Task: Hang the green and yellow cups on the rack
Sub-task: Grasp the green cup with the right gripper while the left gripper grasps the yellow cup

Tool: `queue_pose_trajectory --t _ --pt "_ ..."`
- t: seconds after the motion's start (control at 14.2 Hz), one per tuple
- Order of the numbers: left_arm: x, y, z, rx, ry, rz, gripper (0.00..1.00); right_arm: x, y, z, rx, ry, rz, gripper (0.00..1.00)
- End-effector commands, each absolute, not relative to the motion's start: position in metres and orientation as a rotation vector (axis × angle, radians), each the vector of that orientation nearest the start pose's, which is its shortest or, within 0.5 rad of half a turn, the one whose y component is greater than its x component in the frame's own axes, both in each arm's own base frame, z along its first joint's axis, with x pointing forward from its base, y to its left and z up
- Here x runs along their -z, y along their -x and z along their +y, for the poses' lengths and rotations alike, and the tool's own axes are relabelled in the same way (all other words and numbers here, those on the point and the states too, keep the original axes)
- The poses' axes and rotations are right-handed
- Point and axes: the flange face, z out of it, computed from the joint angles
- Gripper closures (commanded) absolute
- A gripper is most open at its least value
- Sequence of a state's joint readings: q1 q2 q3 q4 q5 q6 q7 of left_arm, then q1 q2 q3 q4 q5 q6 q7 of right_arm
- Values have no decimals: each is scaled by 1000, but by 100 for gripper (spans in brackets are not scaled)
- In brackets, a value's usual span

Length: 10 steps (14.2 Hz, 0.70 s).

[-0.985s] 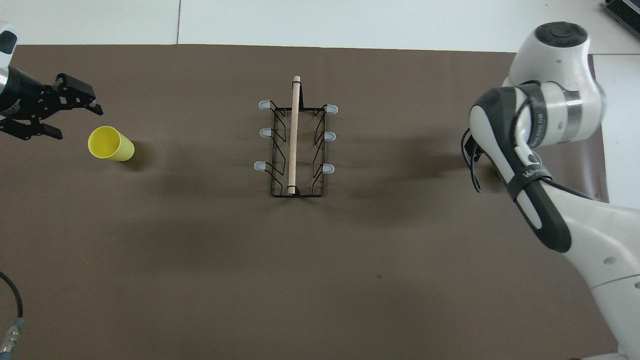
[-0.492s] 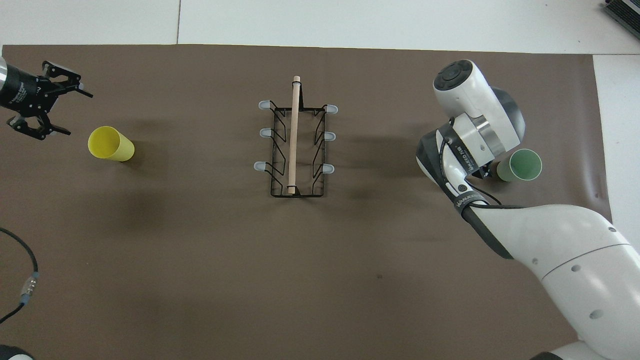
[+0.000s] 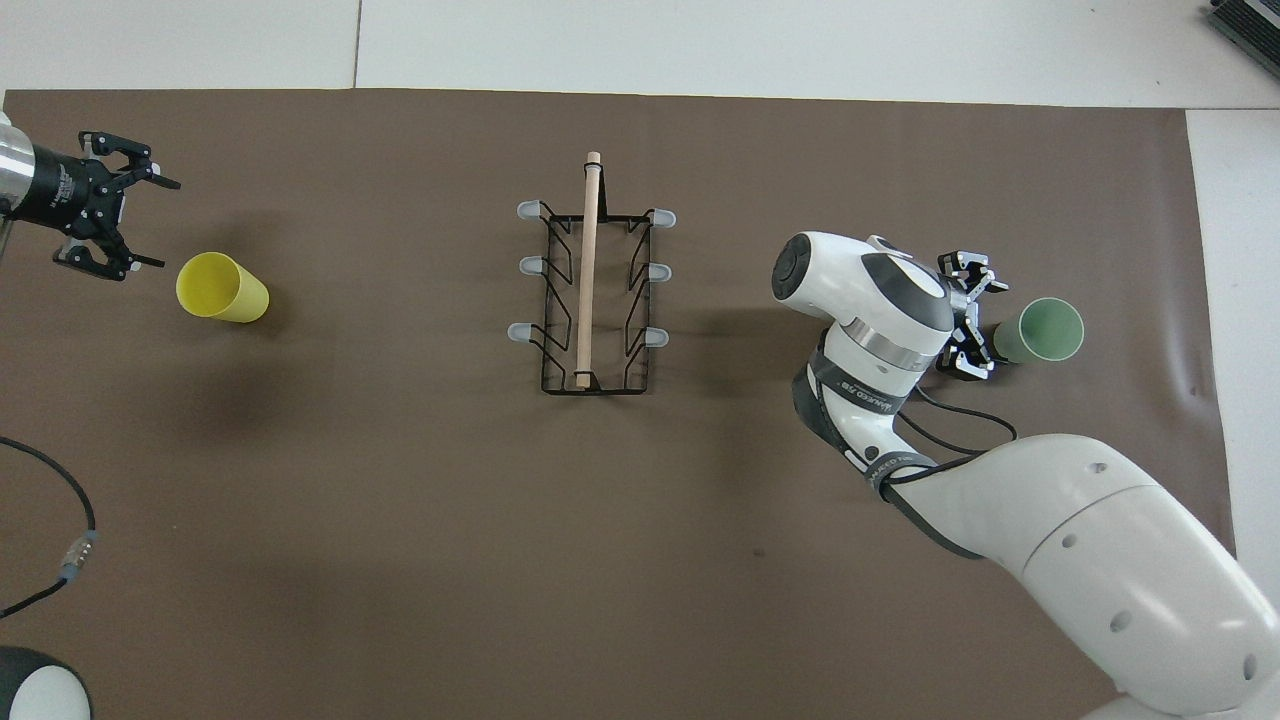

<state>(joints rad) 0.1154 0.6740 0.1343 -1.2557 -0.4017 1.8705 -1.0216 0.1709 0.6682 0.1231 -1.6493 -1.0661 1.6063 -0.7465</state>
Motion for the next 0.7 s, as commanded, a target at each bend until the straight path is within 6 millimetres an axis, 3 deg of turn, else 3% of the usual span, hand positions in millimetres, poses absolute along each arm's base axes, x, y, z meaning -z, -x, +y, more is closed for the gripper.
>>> queue_pose_trajectory --t 0.0,0.14,0.35,0.49,0.63 --pt "-340 -710 155 -369 2492 -2349 0 -228 -623 83 1029 -1512 1510 0" --pt "-315 -690 163 -416 2323 -2528 0 -225 -619 74 1049 -1484 1497 0" --pt "-303 -662 162 -602 2241 -2612 0 -217 -609 67 1070 -1443 1487 0" --pt "-299 -654 168 -683 2193 -2713 0 -213 -603 60 1063 -1425 1465 3" --pt "-294 -652 157 -719 2177 -2765 0 -211 -597 55 1056 -1411 1441 9"
